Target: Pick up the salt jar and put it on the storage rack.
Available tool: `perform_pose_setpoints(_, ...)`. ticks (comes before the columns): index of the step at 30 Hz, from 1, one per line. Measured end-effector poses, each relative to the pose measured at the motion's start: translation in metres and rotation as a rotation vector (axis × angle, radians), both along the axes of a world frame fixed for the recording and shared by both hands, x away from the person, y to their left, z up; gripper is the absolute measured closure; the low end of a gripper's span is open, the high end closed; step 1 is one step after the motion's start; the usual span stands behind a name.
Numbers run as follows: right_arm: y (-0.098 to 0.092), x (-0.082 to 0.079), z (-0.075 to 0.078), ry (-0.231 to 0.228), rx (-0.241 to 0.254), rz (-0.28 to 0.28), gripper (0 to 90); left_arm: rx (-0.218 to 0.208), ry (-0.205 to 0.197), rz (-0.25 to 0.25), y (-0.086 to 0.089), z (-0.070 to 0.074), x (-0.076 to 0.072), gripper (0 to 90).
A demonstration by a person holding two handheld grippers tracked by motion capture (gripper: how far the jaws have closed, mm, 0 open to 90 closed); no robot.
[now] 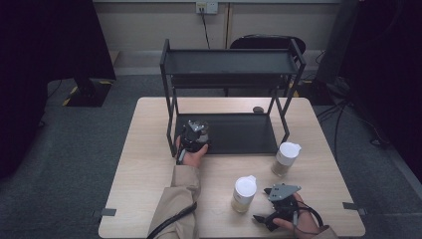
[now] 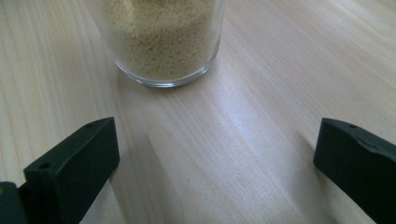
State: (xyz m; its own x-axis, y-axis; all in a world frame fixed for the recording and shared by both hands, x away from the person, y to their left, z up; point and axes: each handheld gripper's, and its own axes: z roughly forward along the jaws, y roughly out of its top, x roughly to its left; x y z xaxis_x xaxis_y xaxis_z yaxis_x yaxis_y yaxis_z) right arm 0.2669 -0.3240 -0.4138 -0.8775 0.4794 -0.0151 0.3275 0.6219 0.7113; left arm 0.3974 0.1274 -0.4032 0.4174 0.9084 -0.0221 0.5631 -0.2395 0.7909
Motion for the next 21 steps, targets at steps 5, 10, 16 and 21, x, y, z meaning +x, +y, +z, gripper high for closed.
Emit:
perform_pose_setpoints(5,0.0,0.0,0.0,0.0,0.0,0.0,0.0,-0.003,0.0,-0.001,0.0007,-0.0002,0.0012,31.4)
perform_pose_setpoints(10,0.0,-0.0001,0.0,0.0,0.0,0.0,0.0,-0.004,0.002,0.004,0.0001,0.0,0.0022,31.3)
perform_pose_setpoints(16,0.0001,-0.0002,0.0001,0.0,-0.001,-0.001,0.0,-0.003,0.005,0.005,-0.0001,0.0005,0.0029,31.3)
perform_pose_setpoints(21,0.0002,-0.0004,0.0001,0.0,-0.001,-0.002,0.0,0.005,0.011,0.007,-0.0017,0.0013,0.0038,31.2)
